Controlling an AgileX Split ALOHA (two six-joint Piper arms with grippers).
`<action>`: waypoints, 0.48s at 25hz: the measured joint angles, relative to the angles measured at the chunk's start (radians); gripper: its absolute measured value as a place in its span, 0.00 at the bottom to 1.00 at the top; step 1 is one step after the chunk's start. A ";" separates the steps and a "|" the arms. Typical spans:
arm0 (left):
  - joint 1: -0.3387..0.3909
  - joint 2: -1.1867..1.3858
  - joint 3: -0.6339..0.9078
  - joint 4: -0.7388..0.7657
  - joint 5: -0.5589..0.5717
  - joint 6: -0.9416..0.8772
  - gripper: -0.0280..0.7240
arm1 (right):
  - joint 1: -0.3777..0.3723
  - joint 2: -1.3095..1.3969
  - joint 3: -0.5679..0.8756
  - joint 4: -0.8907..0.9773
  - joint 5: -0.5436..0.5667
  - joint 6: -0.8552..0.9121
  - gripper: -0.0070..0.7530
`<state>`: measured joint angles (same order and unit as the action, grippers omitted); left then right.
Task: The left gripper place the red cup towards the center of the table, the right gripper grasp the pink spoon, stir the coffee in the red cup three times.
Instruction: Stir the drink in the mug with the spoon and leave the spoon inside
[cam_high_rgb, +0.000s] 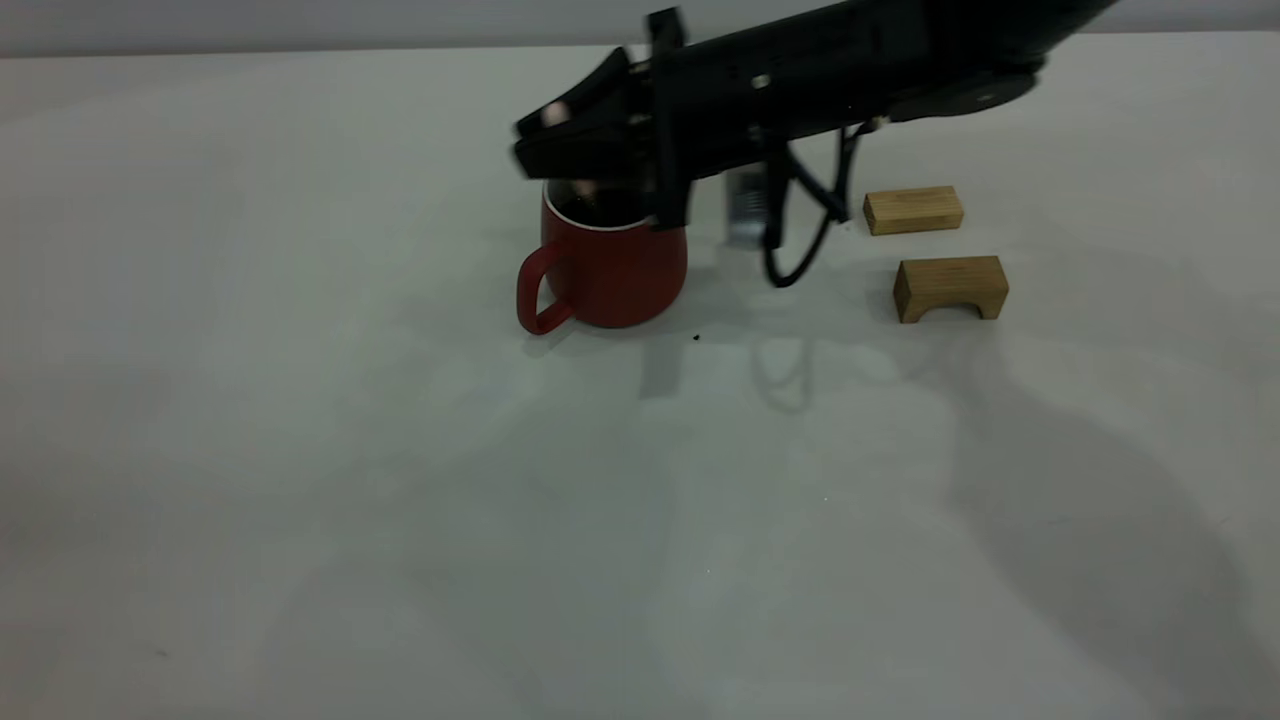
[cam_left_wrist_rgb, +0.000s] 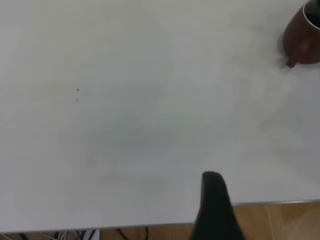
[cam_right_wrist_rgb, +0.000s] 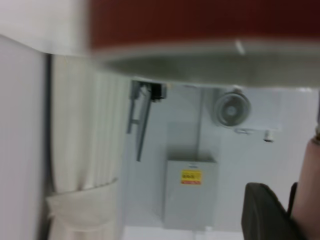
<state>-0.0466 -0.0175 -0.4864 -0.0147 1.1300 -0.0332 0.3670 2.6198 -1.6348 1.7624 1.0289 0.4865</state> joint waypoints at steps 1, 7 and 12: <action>0.000 0.000 0.000 0.000 0.000 0.000 0.82 | 0.011 0.011 -0.023 -0.001 0.003 0.004 0.16; 0.000 0.000 0.000 0.000 0.000 0.000 0.82 | 0.001 0.070 -0.150 -0.001 0.004 0.009 0.16; 0.000 0.000 0.000 0.000 0.000 0.000 0.82 | -0.049 0.070 -0.151 -0.001 -0.023 0.009 0.16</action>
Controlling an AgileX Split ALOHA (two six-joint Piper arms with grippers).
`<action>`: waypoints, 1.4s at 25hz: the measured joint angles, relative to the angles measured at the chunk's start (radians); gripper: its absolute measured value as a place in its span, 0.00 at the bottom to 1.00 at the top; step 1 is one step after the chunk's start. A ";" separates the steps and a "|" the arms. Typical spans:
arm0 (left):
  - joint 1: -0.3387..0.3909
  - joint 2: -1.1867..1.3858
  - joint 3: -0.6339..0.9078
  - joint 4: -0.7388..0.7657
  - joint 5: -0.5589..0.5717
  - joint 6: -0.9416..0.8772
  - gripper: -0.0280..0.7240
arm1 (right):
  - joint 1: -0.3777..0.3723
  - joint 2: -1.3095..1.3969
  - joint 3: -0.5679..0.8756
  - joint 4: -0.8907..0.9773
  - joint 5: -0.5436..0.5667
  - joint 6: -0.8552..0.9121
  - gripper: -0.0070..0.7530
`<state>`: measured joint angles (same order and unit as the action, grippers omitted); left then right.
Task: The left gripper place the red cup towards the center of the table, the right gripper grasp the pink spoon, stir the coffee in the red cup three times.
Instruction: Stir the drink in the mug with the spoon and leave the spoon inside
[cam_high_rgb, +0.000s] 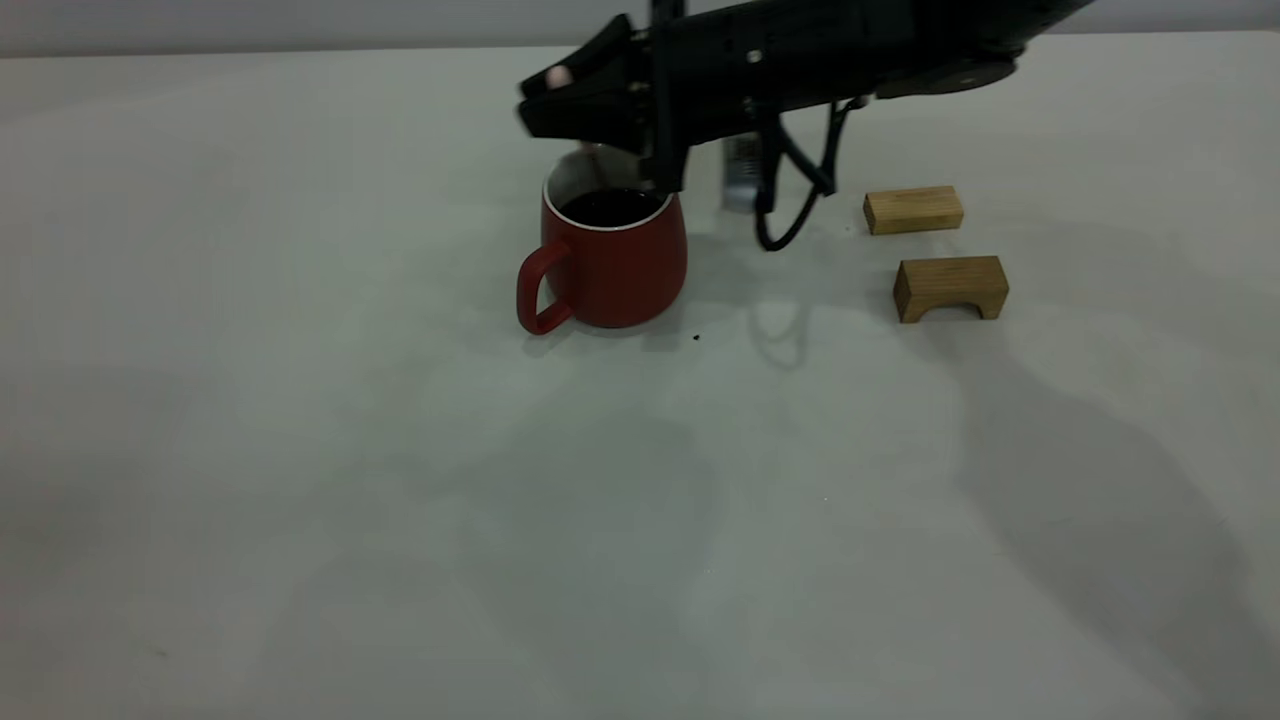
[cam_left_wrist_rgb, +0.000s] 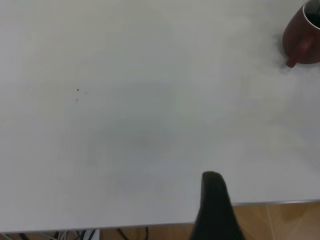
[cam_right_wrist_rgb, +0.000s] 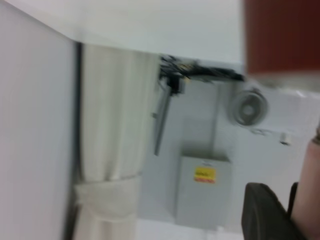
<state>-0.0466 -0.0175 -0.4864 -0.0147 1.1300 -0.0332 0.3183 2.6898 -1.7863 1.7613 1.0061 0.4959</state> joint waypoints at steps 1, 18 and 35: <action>0.000 0.000 0.000 0.000 0.000 0.000 0.82 | -0.006 -0.001 0.000 0.001 -0.002 0.006 0.16; 0.000 0.000 0.000 0.000 0.000 0.000 0.82 | -0.007 -0.002 0.000 -0.032 0.077 -0.177 0.53; 0.000 0.000 0.000 0.000 0.000 0.000 0.82 | -0.007 -0.257 -0.002 -1.078 0.134 -0.247 0.58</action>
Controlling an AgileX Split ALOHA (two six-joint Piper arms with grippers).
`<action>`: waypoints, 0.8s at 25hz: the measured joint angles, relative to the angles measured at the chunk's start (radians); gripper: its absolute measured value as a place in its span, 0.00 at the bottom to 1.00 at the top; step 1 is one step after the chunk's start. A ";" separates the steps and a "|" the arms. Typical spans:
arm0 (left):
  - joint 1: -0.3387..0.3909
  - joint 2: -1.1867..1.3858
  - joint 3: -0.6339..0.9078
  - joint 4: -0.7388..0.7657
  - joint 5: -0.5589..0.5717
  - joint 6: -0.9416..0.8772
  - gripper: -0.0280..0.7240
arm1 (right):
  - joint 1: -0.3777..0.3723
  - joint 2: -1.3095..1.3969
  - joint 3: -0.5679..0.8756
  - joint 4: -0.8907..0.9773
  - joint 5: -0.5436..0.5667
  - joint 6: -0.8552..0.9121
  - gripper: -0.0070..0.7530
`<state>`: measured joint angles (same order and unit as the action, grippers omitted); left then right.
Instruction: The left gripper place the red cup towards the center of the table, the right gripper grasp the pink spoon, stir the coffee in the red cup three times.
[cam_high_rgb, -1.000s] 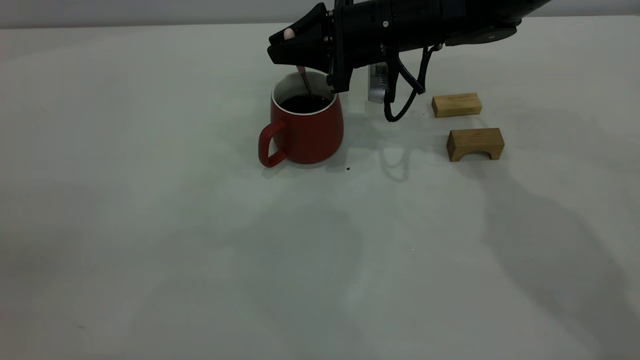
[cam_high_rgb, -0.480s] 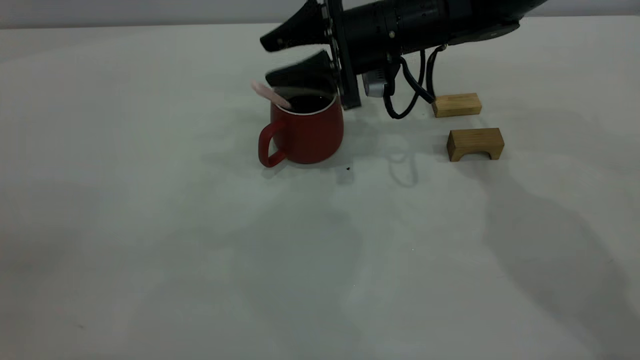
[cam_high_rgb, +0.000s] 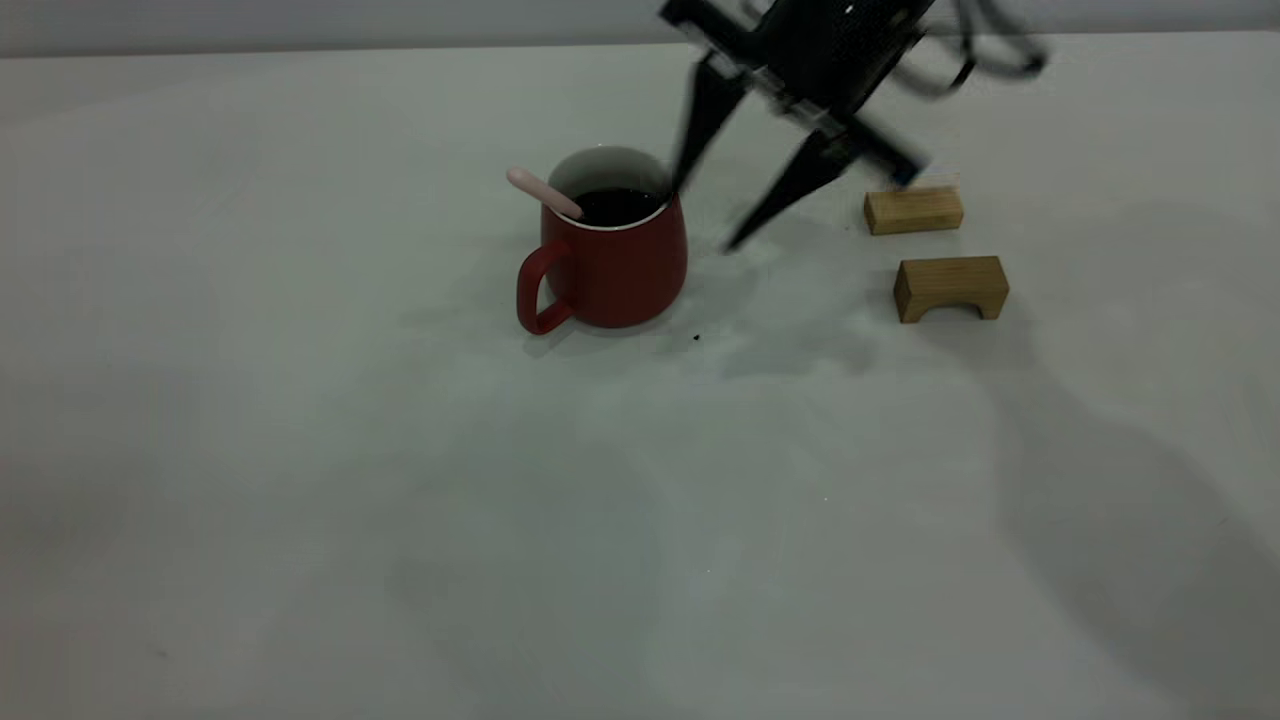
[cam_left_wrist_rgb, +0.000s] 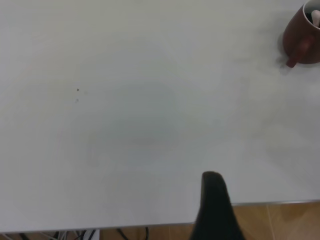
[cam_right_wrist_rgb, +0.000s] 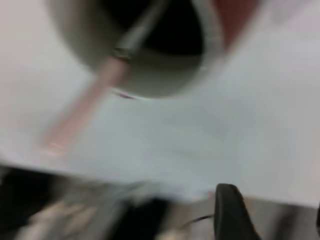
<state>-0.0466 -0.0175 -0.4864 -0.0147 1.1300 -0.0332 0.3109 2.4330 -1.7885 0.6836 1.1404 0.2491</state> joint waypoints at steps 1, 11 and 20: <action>0.000 0.000 0.000 0.000 0.000 0.000 0.82 | 0.000 -0.030 0.000 -0.075 0.016 0.000 0.57; 0.000 0.000 0.000 0.000 0.000 0.000 0.82 | 0.000 -0.425 0.000 -0.565 0.075 -0.166 0.40; 0.000 0.000 0.000 0.000 0.000 0.000 0.82 | 0.000 -0.701 0.000 -0.855 0.093 -0.229 0.31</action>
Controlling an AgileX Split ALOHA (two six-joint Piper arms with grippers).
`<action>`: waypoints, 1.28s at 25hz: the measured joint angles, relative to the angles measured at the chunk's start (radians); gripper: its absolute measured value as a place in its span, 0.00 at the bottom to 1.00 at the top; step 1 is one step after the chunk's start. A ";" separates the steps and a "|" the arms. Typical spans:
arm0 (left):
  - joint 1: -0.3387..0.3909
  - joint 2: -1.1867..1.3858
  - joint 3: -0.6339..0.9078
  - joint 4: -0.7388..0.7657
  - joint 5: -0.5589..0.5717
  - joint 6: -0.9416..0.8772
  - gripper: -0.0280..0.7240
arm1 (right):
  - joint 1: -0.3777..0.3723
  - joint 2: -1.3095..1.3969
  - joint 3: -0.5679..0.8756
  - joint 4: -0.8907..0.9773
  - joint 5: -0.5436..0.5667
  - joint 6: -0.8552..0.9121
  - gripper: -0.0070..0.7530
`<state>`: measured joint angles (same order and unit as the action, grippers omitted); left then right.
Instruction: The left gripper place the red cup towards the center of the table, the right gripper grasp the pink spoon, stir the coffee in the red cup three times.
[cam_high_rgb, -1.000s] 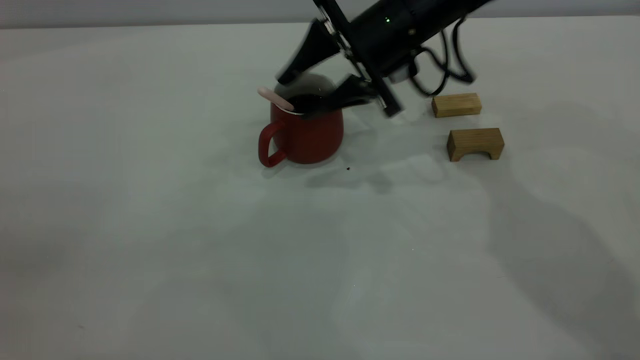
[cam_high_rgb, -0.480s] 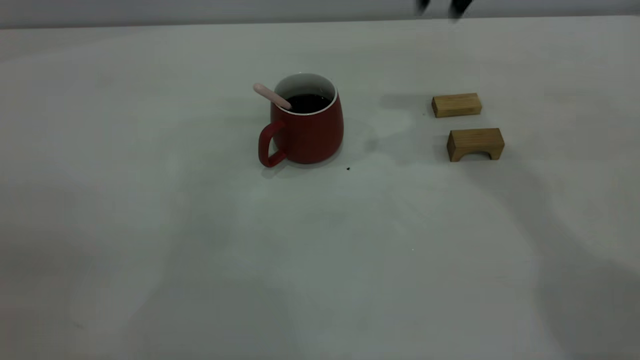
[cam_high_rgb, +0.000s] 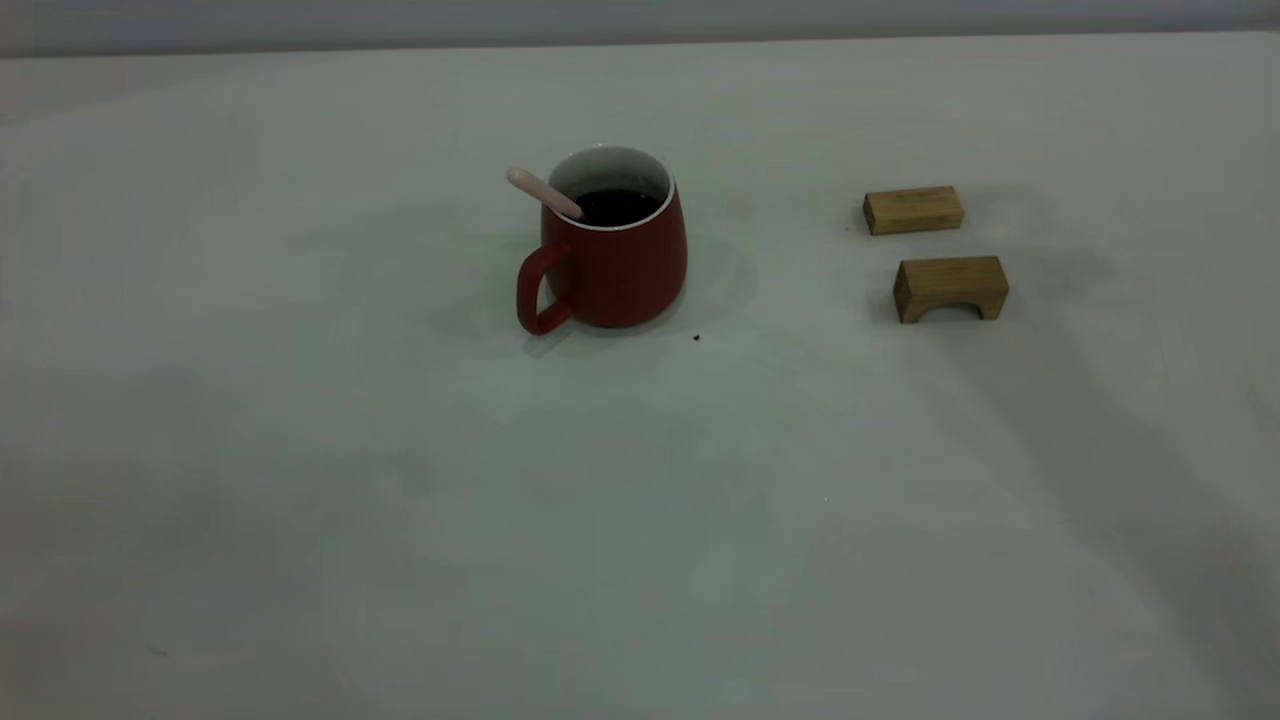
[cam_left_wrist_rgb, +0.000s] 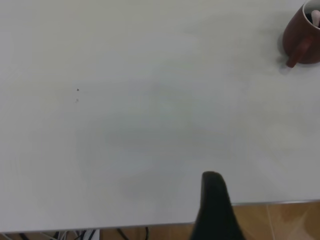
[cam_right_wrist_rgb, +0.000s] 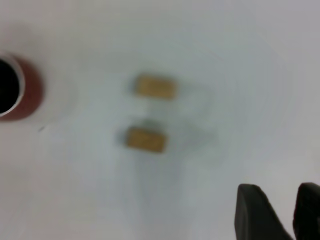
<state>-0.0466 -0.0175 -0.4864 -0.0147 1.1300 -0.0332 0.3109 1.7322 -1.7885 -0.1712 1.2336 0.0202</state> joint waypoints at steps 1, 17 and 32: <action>0.000 0.000 0.000 0.000 0.000 0.000 0.82 | 0.000 -0.033 0.000 -0.023 0.003 0.000 0.31; 0.000 0.000 0.000 0.000 0.000 0.000 0.82 | -0.005 -0.868 0.548 -0.016 0.004 -0.008 0.32; 0.000 0.000 0.000 0.000 0.000 0.000 0.82 | -0.205 -1.639 1.091 0.068 0.001 -0.008 0.32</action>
<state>-0.0466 -0.0175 -0.4864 -0.0147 1.1300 -0.0332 0.1059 0.0928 -0.6973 -0.1031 1.2343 0.0121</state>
